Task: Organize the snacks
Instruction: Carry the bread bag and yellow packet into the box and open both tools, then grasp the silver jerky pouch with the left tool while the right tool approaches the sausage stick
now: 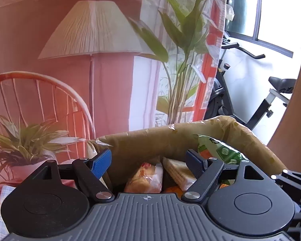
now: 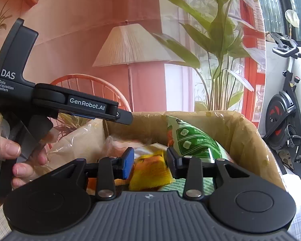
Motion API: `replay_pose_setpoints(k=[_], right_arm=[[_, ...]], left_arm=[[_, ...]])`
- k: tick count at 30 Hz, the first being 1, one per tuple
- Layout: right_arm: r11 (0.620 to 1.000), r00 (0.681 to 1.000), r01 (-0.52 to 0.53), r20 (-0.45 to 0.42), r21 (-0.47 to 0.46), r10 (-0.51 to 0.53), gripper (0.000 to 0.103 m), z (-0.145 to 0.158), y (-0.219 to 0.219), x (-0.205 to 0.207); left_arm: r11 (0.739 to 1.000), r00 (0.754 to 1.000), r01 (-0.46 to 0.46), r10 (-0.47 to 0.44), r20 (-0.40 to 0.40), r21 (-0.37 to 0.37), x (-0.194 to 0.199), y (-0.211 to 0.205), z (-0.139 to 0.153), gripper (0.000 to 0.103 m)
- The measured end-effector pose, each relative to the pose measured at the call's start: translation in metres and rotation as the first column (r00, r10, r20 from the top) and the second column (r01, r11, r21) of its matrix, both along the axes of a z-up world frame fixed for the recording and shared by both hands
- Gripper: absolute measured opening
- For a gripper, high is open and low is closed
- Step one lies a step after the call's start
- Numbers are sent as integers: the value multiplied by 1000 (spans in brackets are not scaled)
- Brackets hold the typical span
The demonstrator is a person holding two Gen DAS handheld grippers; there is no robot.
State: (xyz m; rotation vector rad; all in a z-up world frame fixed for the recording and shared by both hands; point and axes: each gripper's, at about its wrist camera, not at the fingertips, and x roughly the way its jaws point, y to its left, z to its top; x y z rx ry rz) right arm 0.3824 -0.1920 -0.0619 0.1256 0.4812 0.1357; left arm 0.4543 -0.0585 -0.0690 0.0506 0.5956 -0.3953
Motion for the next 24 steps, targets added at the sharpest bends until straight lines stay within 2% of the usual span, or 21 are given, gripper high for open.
replay_pose_setpoints(k=[10, 16, 19, 24], right_arm=[[999, 999, 30, 43, 25, -31, 39, 13, -12, -42], [999, 998, 41, 47, 29, -42, 39, 15, -17, -74], [999, 998, 41, 39, 19, -41, 39, 11, -17, -91], [999, 999, 33, -3, -9, -33, 39, -9, -15, -117]], left_arm=[[998, 1000, 1, 0, 19, -59, -49, 19, 11, 83], [997, 999, -40, 43, 34, -69, -91, 30, 8, 83], [993, 998, -64, 64, 1, -98, -113, 36, -5, 83], [986, 990, -96, 79, -121, -136, -148, 38, -52, 83]])
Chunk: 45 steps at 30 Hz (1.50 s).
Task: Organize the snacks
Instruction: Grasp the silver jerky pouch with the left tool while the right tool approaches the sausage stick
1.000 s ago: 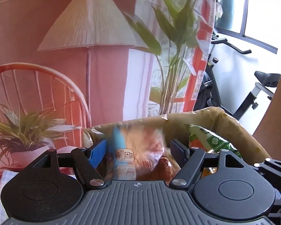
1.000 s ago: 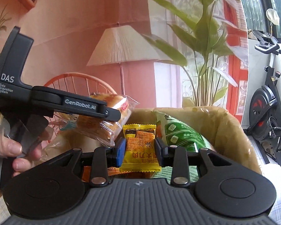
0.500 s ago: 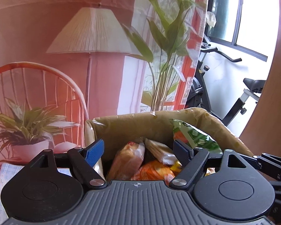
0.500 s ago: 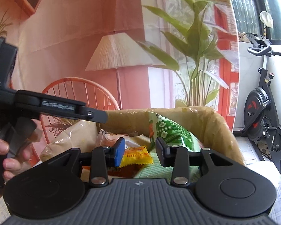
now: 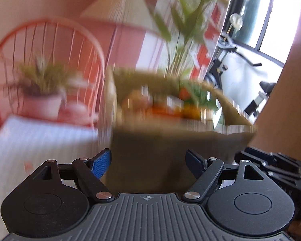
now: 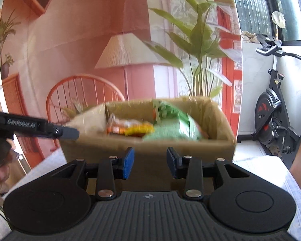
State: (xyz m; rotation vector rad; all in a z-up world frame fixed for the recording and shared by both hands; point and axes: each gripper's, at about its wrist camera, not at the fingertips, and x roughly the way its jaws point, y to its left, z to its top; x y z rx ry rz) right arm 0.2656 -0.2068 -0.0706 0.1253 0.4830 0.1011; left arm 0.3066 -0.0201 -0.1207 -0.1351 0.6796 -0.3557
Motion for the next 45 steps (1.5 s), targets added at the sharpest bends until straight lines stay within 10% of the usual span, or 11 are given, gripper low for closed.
replay_pose_setpoints(k=[14, 33, 43, 45], right_arm=[[1000, 980, -6, -198, -13, 3, 39, -82, -3, -53], [999, 951, 34, -308, 19, -26, 39, -119, -30, -93], [997, 955, 56, -294, 50, -38, 39, -119, -35, -98], [997, 955, 55, -294, 50, -38, 39, -119, -35, -98]], left_arm=[[1000, 953, 30, -27, -301, 6, -47, -23, -108, 82], [992, 932, 82, -42, -360, 97, -94, -78, -138, 81], [969, 949, 124, -53, -311, 213, -101, -93, -139, 61], [966, 954, 139, -71, -292, 217, -104, -94, -139, 40]])
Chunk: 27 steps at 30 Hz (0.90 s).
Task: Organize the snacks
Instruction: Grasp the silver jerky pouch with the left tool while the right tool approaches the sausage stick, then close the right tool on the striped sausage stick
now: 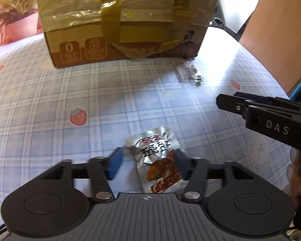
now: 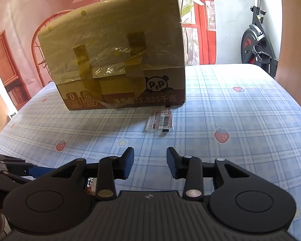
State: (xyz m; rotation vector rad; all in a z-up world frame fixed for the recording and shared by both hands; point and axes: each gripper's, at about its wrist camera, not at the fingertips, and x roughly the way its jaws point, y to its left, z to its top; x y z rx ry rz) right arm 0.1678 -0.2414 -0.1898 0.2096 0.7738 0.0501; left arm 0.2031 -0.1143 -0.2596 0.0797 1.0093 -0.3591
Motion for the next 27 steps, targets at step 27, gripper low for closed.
replay_pose_setpoints(k=[27], right_arm=[[999, 999, 49, 12, 9, -49, 50, -24, -17, 39]], left_arm=[[979, 981, -187, 191, 37, -74, 39, 53, 2, 34]])
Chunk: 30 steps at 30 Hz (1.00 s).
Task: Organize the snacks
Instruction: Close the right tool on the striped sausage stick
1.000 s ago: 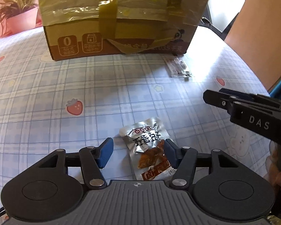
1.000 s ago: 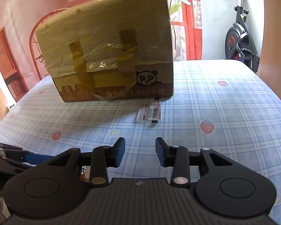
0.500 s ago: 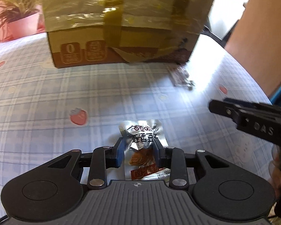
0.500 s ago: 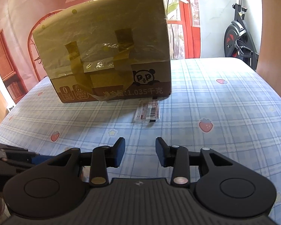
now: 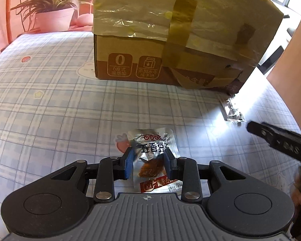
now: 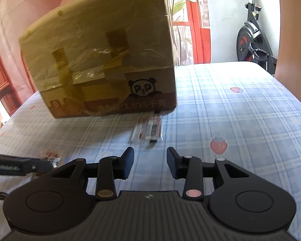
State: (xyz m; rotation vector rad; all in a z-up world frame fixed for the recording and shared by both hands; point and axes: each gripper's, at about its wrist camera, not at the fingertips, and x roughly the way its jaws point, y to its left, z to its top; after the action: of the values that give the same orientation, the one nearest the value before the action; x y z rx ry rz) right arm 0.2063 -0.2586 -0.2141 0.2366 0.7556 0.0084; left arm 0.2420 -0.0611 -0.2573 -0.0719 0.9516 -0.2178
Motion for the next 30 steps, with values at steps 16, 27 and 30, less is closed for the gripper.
replay_pose_setpoints(k=[16, 27, 30], right_arm=[[983, 1000, -21, -4, -184, 20, 61, -32, 30, 66], [982, 998, -52, 11, -183, 55, 45, -35, 34, 60], [979, 997, -65, 15, -192, 69, 43, -34, 37, 56]], left_arm=[[1000, 999, 14, -15, 35, 13, -8, -4, -2, 34], [1000, 999, 24, -24, 41, 2, -9, -2, -1, 34], [1000, 999, 25, -25, 37, 2, -10, -1, 0, 34]])
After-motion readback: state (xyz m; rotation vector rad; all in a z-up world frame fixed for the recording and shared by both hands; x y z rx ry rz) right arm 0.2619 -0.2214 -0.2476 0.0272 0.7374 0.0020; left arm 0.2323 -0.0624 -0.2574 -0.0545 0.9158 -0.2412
